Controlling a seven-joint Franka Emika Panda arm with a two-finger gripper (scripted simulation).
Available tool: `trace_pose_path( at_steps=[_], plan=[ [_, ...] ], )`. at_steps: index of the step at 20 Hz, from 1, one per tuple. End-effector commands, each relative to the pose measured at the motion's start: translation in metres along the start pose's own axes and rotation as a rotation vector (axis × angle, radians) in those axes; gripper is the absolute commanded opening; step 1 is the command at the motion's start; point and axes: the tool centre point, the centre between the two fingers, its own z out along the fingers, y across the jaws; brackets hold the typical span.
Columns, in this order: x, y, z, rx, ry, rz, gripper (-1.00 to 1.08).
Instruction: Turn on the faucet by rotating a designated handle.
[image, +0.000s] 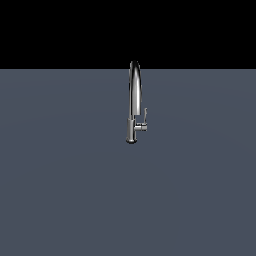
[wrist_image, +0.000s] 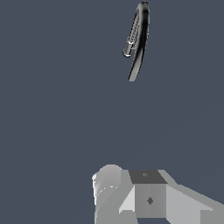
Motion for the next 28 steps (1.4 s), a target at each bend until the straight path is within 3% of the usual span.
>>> trace_pose_path(
  at_steps=[1,14,28],
  plan=[
    [0.0,0.0,0.0,0.0,0.0,0.0,-1.0],
    [0.024,0.0,0.002,0.051,-0.047,0.051,-1.0],
    [0.097,0.007,0.014,0.213,-0.197,0.211,-1.0]
  ],
)
